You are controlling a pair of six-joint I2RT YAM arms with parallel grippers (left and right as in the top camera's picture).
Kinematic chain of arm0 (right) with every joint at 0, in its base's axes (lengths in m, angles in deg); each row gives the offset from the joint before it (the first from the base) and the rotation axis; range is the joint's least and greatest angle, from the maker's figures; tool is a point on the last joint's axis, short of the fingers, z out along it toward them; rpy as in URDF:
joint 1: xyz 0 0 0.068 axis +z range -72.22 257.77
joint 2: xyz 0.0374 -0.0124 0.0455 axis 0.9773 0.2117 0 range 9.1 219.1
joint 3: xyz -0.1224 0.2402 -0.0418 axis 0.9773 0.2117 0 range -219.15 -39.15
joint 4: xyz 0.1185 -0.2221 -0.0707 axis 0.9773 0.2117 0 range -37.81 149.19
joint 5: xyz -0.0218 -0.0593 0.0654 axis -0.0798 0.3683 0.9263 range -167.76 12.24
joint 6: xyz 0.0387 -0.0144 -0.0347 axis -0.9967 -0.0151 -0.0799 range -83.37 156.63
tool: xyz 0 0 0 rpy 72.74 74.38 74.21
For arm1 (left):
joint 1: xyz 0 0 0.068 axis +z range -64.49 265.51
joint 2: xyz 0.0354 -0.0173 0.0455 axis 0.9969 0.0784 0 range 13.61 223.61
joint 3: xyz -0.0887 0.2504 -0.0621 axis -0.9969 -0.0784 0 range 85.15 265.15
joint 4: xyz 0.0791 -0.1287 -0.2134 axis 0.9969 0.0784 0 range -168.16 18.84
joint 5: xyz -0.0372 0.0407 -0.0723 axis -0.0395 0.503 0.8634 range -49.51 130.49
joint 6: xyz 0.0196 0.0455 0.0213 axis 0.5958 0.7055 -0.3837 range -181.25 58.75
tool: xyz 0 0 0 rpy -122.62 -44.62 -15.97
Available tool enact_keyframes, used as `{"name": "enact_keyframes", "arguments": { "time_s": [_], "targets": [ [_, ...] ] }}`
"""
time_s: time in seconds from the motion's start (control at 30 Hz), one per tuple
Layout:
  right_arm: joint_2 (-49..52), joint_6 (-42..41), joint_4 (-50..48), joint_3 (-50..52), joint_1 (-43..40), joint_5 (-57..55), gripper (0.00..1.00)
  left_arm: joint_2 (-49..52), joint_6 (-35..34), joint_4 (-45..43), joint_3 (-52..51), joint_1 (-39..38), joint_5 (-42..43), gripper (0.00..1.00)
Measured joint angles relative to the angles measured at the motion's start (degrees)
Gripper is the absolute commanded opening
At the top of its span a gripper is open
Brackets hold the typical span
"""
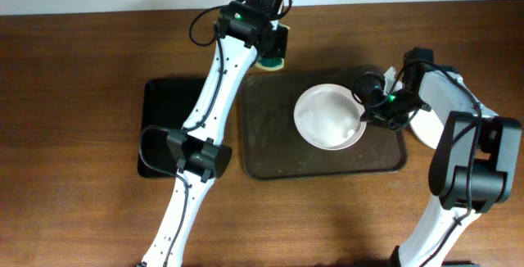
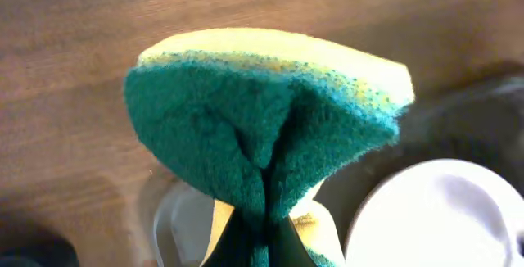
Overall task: Clean dirty plates on tray and stack at the side
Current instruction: 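Carry the pink plate right and stack it on the white plates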
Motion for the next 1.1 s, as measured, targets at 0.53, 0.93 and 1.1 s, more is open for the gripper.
{"name": "enact_keyframes", "arguments": {
  "time_s": [0.53, 0.93, 1.1],
  "targets": [
    [-17.4, -4.0, 8.3, -0.1, 8.6, -24.0, 0.04, -2.1, 1.4, 8.5, 0.0, 0.2, -1.7, 0.0],
    [-22.5, -21.0, 17.8, -0.2, 43.3, -85.4, 0.04, -2.1, 1.4, 8.7, 0.0, 0.2, -1.7, 0.0],
    [-22.5, -21.7, 18.3, -0.2, 47.7, -95.9, 0.04, -2.1, 1.4, 8.7, 0.0, 0.2, -1.7, 0.0]
  ]
}}
